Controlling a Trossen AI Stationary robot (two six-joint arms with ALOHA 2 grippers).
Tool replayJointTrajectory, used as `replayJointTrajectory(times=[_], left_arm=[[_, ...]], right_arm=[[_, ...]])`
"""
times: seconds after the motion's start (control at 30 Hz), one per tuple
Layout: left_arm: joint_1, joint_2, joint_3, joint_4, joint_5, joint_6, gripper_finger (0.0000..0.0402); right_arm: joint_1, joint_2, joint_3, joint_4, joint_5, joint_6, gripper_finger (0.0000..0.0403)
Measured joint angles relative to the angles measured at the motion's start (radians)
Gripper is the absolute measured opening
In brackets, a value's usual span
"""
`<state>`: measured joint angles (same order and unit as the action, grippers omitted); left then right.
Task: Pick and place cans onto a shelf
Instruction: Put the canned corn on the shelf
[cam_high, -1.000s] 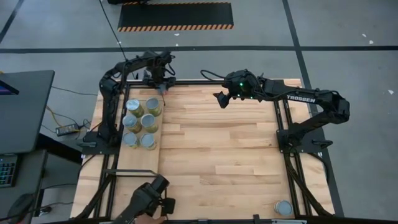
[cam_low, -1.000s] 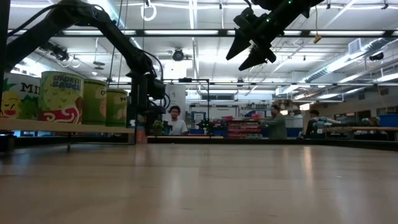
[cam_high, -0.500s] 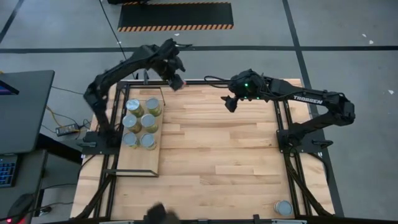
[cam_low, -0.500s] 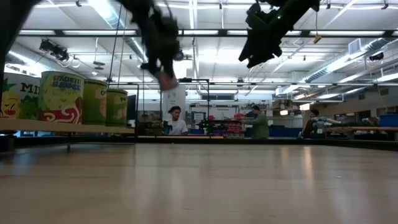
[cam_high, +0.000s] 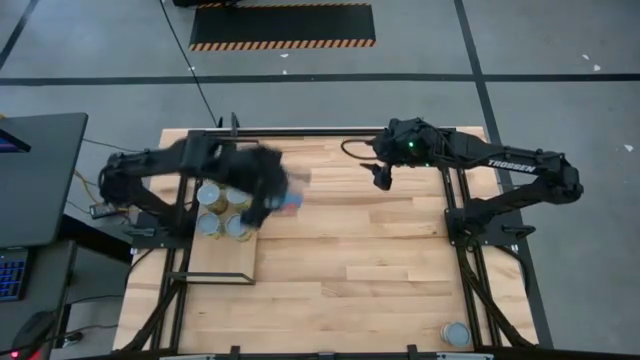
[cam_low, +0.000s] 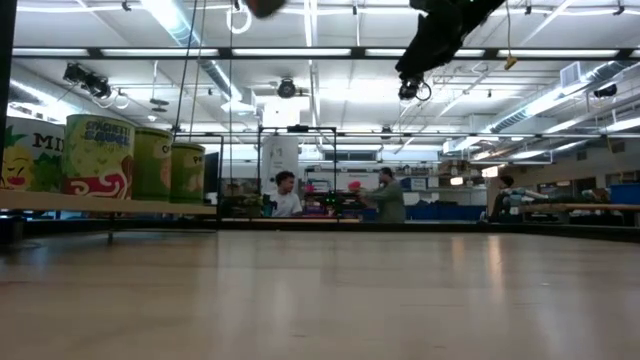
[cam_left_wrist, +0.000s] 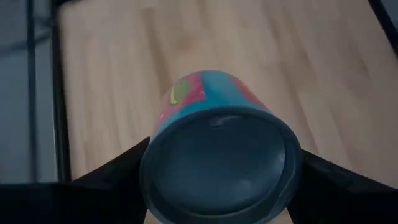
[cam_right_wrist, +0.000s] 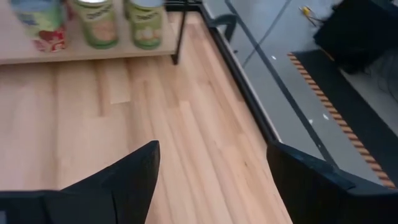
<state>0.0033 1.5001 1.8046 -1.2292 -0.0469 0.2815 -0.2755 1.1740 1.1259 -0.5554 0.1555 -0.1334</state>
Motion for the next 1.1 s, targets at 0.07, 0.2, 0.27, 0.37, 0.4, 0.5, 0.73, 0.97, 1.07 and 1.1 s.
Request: replayJointTrajectory(times=[0.07, 0.2, 0.27, 0.37, 0.4, 0.5, 0.73, 0.97, 1.07, 1.1], left_arm=[[-0.105, -0.005, 0.000, -0.064, -0.057, 0.050, 0.0287], [-0.305, -0.011, -0.002, -0.202, -0.168, 0.128, 0.0287], [-0.393, -0.010, -0.002, -0.256, -0.208, 0.145, 0.0287], [-0.499, -0.010, -0.002, -0.293, -0.237, 0.016, 0.0287], [-0.521, -0.010, -0.002, -0.299, -0.228, -0.089, 0.0287], [-0.556, -0.023, -0.003, -0.322, -0.163, -0.397, 0.0287], [-0.503, -0.074, -0.013, -0.344, -0.079, -1.186, 0.0287], [-0.457, -0.084, -0.013, -0.342, 0.047, -1.617, 0.0288], [-0.455, -0.082, -0.013, -0.342, 0.054, -1.712, 0.0288], [-0.453, -0.084, -0.022, -0.338, 0.053, -1.745, 0.0288]], right_arm=[[0.027, 0.000, 0.000, -0.002, 0.000, -0.001, 0.0301], [0.096, 0.003, 0.000, -0.001, 0.027, -0.001, 0.0301], [0.136, 0.003, 0.000, 0.000, 0.058, 0.008, 0.0301], [0.191, 0.003, 0.000, 0.005, 0.114, 0.124, 0.0301], [0.208, 0.003, 0.000, 0.008, 0.124, 0.184, 0.0301], [0.259, 0.004, 0.000, 0.008, 0.156, 0.386, 0.0301], [0.322, 0.032, 0.000, 0.023, 0.165, 0.703, 0.0301], [0.325, 0.065, 0.001, 0.150, 0.066, 0.709, 0.0301], [0.317, 0.067, 0.001, 0.197, 0.005, 0.660, 0.0301], [0.316, 0.067, 0.001, 0.214, -0.014, 0.643, 0.0301]])
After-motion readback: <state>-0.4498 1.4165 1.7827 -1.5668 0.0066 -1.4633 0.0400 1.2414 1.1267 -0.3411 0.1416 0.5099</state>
